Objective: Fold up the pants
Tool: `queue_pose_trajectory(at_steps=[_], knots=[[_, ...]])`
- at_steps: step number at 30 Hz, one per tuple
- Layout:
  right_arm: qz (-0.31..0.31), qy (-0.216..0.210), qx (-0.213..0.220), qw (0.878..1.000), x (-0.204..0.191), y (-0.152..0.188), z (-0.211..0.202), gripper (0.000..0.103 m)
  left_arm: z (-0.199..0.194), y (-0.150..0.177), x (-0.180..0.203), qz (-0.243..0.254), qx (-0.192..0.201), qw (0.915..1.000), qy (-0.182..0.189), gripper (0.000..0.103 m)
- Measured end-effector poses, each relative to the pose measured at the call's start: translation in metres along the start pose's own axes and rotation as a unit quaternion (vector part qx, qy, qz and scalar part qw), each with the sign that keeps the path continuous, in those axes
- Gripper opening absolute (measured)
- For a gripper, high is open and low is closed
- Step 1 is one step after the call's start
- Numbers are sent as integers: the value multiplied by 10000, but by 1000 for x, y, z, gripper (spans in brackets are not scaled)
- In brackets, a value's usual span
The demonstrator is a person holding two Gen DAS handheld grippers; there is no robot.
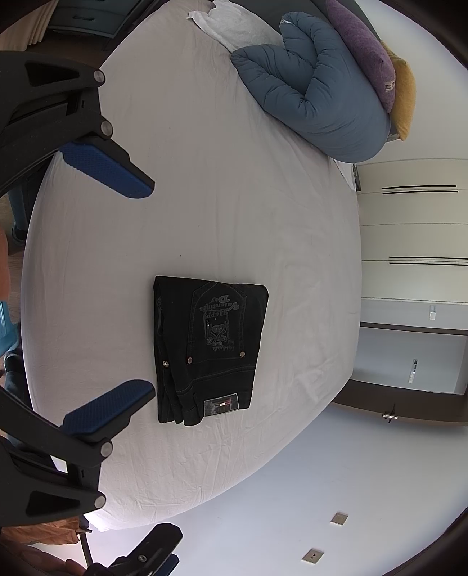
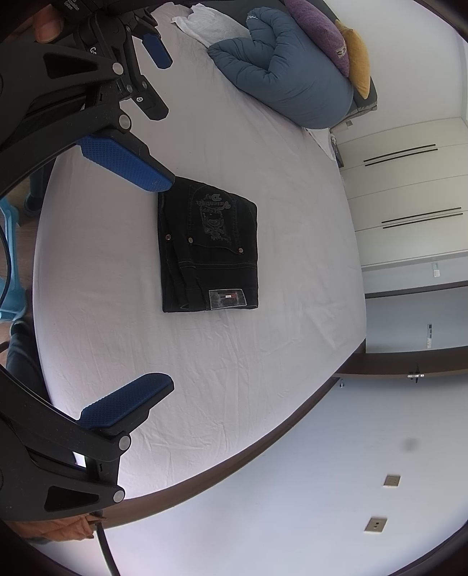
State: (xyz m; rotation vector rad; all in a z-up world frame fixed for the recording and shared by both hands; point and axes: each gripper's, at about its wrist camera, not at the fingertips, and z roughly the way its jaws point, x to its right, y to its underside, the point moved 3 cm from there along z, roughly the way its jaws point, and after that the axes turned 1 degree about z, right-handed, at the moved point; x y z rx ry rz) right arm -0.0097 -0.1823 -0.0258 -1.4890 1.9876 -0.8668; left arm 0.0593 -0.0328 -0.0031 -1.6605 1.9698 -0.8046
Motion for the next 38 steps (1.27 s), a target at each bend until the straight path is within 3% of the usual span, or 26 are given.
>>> queue_pose_trajectory(at_steps=[38], knots=[[81,-50,-117,9999,-4,19,4,103,5,4,2,120,-26,9999,67,103]])
